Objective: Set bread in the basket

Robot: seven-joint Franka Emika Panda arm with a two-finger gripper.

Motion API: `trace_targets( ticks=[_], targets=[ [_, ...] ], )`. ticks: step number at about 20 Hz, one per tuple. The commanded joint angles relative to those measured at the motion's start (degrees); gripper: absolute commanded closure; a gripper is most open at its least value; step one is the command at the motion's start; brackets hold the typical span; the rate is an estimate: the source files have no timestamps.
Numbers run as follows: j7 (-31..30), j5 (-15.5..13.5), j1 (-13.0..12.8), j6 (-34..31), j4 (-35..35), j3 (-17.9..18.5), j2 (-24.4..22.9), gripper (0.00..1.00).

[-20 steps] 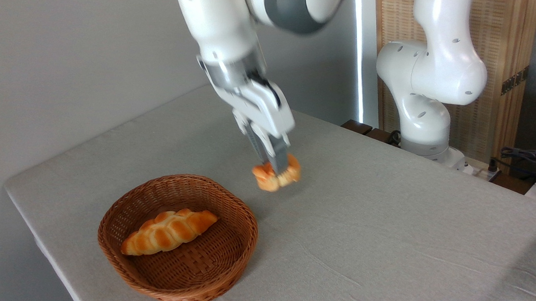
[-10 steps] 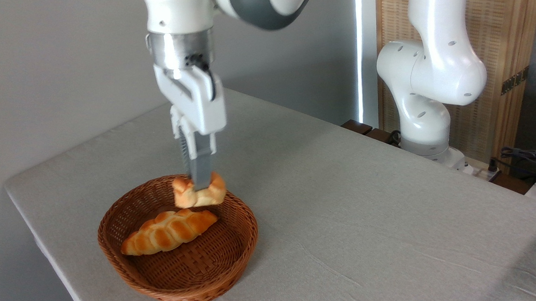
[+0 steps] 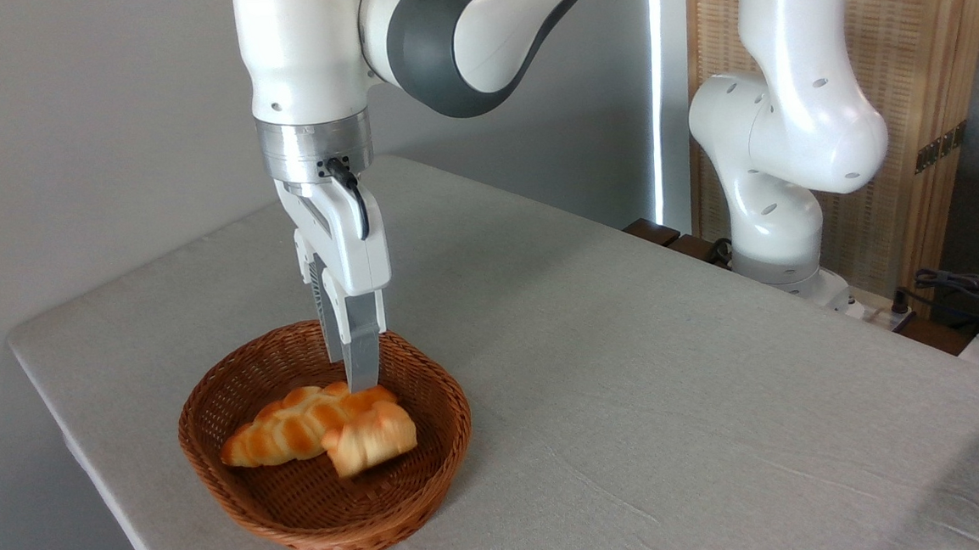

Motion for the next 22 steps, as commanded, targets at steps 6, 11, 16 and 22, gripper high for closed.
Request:
trace_targets(
  ticks=[6, 11, 16, 22],
  targets=[
    [-1.7, 0.3, -0.4, -2.5, 2.1, 0.5, -1.9, 0.0],
    [-4.4, 0.1, 0.5, -24.1, 16.5, 1.2, 0.5, 0.0],
    [-7.7, -4.7, 0.8, -31.1, 23.2, 4.4, 2.1, 0.0],
    [-7.3, -4.1, 6.5, -31.1, 22.7, -0.9, 1.7, 0.0]
  ],
)
